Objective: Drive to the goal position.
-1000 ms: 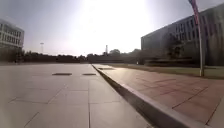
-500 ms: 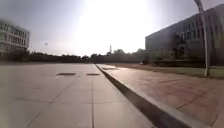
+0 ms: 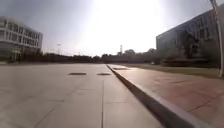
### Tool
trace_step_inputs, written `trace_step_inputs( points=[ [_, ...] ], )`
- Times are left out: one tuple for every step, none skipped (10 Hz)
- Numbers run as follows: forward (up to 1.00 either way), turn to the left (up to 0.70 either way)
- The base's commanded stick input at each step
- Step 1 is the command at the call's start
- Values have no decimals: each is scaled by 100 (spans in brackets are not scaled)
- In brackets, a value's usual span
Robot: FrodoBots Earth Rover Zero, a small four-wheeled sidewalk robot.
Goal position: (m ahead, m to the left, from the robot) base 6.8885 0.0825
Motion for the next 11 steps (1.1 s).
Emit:
trace_step_inputs(
  points=[
    [1, 0],
    [40, 0],
    [70, 0],
    [70, 0],
    [70, 0],
    [70, 0],
    [70, 0],
    [70, 0],
    [70, 0],
    [70, 0],
    [70, 0]
  ],
)
